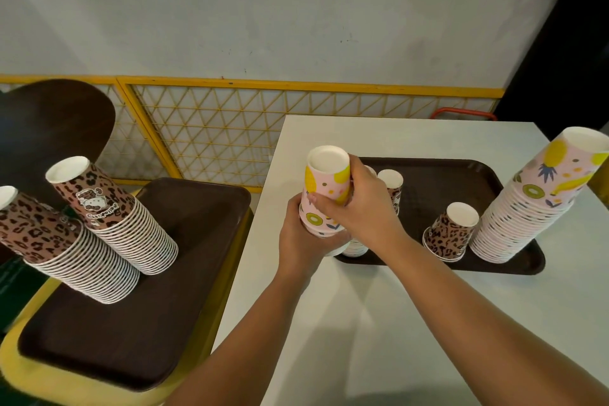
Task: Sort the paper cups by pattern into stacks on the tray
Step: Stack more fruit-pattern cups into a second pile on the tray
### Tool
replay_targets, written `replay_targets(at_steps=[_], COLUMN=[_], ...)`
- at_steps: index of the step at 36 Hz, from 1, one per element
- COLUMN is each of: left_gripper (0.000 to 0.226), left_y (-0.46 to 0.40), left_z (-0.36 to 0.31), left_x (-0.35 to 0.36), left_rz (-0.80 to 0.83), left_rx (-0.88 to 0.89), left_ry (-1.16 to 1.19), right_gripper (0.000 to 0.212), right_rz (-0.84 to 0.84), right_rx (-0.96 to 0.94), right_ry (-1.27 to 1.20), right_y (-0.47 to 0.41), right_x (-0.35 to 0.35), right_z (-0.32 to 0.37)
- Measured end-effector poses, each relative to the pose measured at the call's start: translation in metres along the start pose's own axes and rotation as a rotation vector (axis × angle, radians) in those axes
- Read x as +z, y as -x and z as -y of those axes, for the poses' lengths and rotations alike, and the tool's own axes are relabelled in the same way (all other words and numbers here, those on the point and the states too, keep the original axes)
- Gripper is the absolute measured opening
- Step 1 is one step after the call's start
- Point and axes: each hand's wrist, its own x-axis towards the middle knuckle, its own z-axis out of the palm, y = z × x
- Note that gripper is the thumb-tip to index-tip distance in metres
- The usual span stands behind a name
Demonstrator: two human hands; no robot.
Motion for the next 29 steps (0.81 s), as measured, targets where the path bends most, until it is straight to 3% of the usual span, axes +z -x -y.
replay_targets(at_steps=[17,25,29], left_gripper=[0.073,0.072,0.074], left_y=[0.000,-0.001,-0.001], left_z=[0.014,0.020,0.022], left_x=[-0.001,-0.007,-0.010], left_rz=[0.019,-0.022,-0.042], left_rx=[-0.077,-0.114,-0.142], left_ry=[-0.040,-0.091,-0.086], right_gripper=[0.056,0.049,0.055], right_rz=[-0.066,-0.408,-0.410], right_rx=[-0.012,-0.018,0.015], right_ry=[-0.060,-0.225,-0.177], right_y=[-0.014,-0.025,-0.026], right_x=[-0.021,-0.045,-0.045], right_z=[0.011,0.016,-0.002])
